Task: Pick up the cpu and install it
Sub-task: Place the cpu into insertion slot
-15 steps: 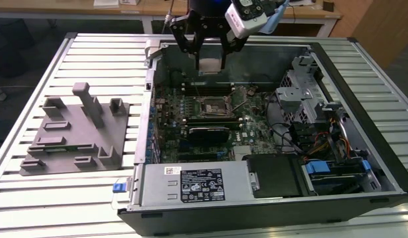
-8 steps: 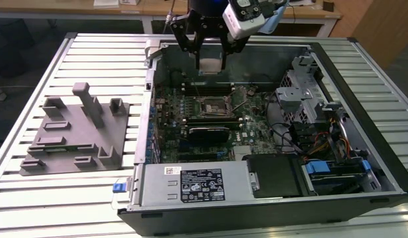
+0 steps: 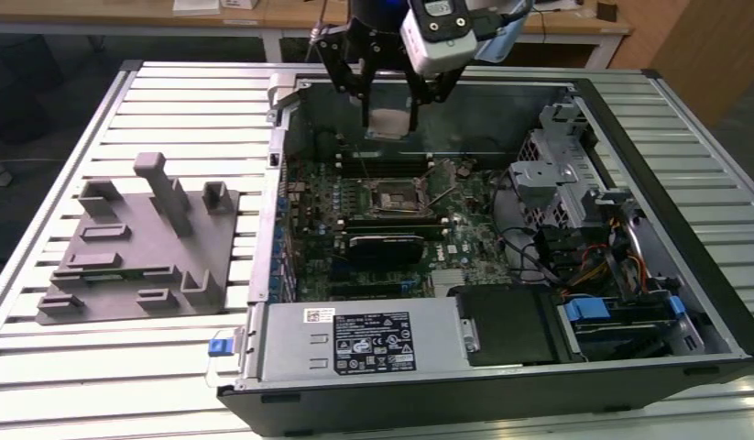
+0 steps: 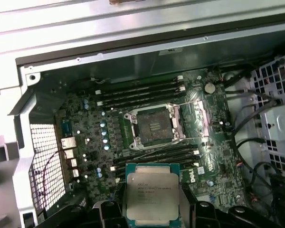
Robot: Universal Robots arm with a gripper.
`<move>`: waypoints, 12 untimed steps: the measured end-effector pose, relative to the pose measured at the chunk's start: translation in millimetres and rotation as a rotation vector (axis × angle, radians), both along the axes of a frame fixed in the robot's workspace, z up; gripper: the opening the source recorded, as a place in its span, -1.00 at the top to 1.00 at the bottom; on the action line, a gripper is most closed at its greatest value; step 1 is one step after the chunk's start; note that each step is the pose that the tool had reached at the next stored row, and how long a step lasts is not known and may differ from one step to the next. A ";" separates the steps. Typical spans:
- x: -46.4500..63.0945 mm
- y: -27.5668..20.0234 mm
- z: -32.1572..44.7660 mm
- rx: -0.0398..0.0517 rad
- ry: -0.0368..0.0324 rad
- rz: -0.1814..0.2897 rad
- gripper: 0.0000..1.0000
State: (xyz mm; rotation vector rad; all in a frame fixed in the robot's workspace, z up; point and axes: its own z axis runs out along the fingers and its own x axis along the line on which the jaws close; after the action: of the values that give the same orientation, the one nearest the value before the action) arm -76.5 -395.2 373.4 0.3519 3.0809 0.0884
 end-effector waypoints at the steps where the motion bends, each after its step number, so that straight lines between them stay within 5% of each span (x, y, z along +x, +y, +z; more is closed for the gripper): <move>1: 0.0 0.0 -0.2 0.0000 0.0000 -0.016 -0.05; 12: 0.0 0.4 -1.8 0.0000 -0.0001 -0.200 -0.05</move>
State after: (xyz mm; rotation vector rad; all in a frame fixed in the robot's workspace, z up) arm -76.6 -394.8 371.7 0.6566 3.0251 0.0819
